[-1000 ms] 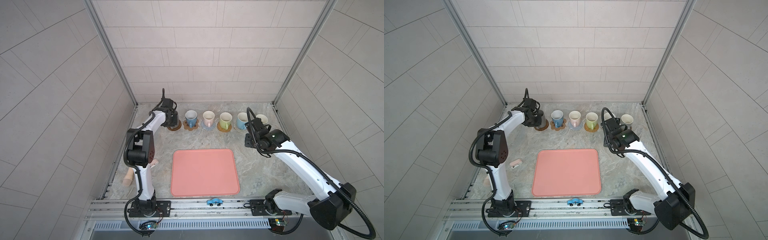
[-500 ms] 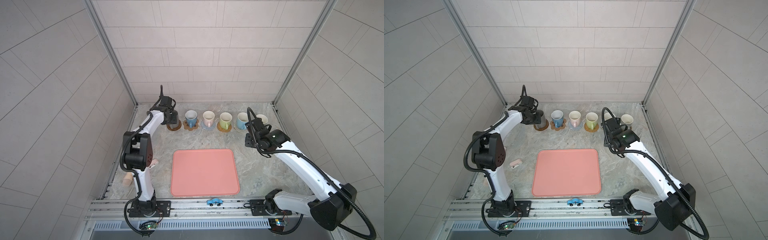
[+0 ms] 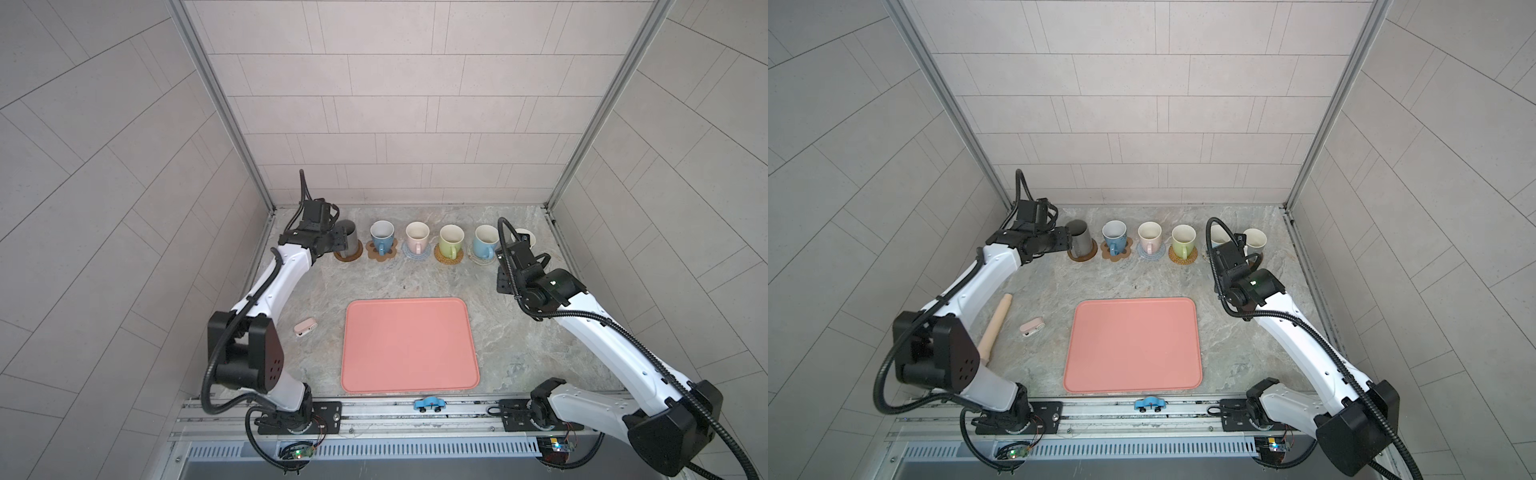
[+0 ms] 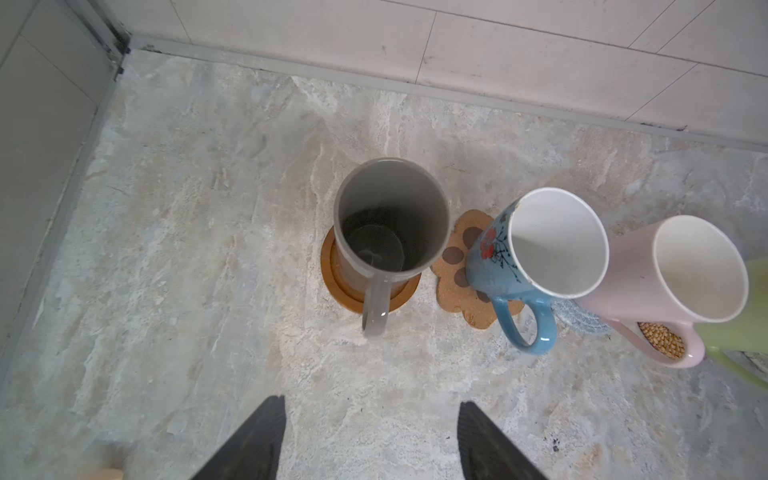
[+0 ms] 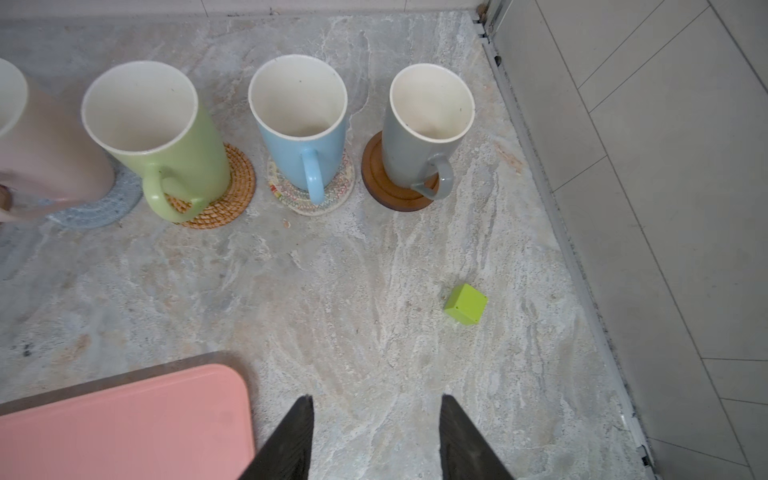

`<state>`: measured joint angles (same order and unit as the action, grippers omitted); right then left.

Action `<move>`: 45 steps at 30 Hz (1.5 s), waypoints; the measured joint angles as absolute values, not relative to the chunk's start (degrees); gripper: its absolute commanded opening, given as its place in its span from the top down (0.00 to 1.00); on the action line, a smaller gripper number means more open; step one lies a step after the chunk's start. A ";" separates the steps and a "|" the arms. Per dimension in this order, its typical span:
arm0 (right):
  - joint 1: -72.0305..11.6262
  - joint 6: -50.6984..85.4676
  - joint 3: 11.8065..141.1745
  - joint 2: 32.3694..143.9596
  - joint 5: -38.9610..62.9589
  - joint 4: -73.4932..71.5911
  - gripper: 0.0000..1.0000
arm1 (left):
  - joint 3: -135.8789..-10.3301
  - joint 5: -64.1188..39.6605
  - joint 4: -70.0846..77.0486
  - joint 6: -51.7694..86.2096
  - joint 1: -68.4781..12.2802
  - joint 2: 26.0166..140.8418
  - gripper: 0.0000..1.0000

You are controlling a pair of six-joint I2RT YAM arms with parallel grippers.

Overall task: Place cups on coasters
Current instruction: Place the cup on the coaster, then reset both arms

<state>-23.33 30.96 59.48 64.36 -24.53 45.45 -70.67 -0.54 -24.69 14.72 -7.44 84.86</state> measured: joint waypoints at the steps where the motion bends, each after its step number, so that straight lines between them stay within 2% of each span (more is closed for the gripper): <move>1: -22.81 30.00 58.00 63.99 -25.06 44.03 0.47 | -67.00 0.01 -21.96 14.74 -7.42 82.04 0.26; 6: -20.86 26.06 52.49 61.89 -27.03 38.00 0.41 | -54.11 2.13 -12.21 14.44 -7.11 73.03 0.24; 8: -20.18 24.38 50.74 61.04 -28.12 35.24 0.37 | -50.37 4.23 -9.04 13.96 -7.09 71.13 0.11; 10: -19.53 22.85 49.15 60.45 -29.02 32.64 0.33 | -46.70 6.52 -5.98 13.67 -7.09 69.21 0.07; 11: -19.09 22.13 48.27 60.23 -29.45 31.20 0.22 | -44.18 8.10 -3.51 13.34 -7.05 67.92 0.04; 12: -18.68 21.54 47.48 60.14 -29.91 29.91 0.01 | -41.76 9.23 -1.43 12.95 -6.98 66.72 0.00; 16: -17.28 17.78 43.55 60.27 -31.81 24.12 0.01 | -29.87 14.09 9.52 10.20 -6.74 63.05 0.00; 21: -15.62 12.78 36.21 60.97 -32.67 12.19 0.00 | -20.67 17.58 22.50 8.73 -6.61 66.06 0.00; 30: -7.20 10.72 22.02 65.14 -28.67 -9.76 0.00 | -19.66 20.14 36.16 7.46 -6.50 76.31 0.00; 37: -4.12 10.83 21.04 70.41 -27.24 -22.74 0.00 | -21.10 19.59 40.53 3.99 -6.50 80.18 0.00; 45: -2.83 10.59 23.09 80.68 -26.81 -33.50 0.01 | -20.73 18.59 40.84 2.31 -5.96 77.76 0.00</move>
